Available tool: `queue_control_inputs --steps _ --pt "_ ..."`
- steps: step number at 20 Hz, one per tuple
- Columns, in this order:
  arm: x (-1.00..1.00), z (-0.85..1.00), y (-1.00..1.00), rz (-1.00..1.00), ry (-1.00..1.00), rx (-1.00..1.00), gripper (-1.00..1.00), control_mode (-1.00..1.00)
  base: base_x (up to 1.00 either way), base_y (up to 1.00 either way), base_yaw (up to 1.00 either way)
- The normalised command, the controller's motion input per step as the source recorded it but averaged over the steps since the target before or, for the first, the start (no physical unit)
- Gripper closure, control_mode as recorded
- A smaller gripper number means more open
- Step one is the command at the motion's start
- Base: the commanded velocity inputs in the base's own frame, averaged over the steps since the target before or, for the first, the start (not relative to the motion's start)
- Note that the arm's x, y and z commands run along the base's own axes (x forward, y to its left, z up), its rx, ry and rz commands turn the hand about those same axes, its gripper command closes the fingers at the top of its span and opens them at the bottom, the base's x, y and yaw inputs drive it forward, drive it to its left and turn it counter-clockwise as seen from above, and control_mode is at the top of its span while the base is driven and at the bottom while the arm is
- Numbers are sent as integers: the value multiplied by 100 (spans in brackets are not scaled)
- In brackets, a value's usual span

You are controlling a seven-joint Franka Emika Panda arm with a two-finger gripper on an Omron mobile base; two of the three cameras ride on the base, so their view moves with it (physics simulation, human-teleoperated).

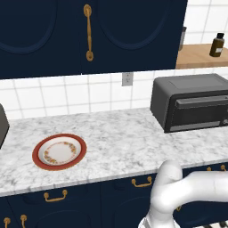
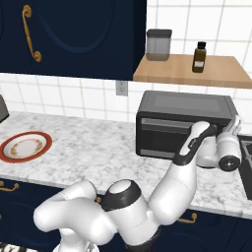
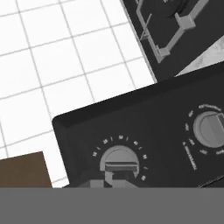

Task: Pick up the kebab skewer and baguette bread, and place them inside the toaster oven. Close the toaster oven door and start by setting the timer.

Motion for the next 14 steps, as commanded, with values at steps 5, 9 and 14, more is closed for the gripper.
queue_control_inputs --steps 5,9,14 --pt "0 -26 -16 -9 0 12 100 -100 0 0 0" --pt "0 -25 -31 -10 0 12 100 -100 0 0 0" --pt "-5 -39 -37 -11 0 14 100 -100 0 0 0"
